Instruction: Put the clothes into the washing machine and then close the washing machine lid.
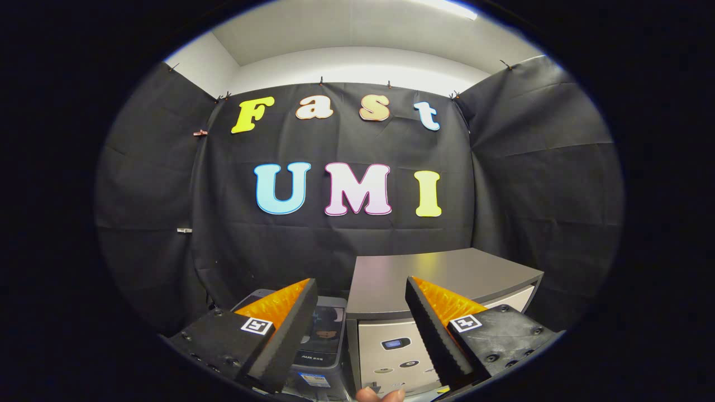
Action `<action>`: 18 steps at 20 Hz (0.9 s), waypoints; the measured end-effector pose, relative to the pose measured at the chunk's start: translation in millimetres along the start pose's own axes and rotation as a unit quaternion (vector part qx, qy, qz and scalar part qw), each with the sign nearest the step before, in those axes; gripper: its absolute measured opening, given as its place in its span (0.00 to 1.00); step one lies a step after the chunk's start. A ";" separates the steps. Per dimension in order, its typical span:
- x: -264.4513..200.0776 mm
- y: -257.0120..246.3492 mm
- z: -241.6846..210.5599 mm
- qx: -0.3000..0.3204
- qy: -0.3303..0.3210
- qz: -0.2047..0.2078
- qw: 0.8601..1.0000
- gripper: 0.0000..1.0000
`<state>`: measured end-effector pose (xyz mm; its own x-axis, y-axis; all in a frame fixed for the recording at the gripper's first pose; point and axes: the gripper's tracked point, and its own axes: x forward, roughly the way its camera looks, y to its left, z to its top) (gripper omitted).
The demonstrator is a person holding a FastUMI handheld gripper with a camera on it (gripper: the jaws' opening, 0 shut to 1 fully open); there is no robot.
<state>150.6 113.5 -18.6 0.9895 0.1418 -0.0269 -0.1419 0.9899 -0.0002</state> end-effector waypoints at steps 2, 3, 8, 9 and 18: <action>-1.1 -0.2 1.5 0.001 -0.002 0.001 1.000 0.99; -1.1 -0.2 1.9 0.000 -0.004 0.003 1.000 0.99; -0.3 -0.4 0.7 -0.005 -0.002 0.008 1.000 0.99; -1.2 0.0 0.7 -0.006 0.000 0.005 1.000 0.99; -6.6 -5.3 9.2 0.005 -0.011 -0.007 1.000 1.00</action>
<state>145.0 107.3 -9.3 0.9919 0.1270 -0.0040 -0.1270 0.9919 0.0097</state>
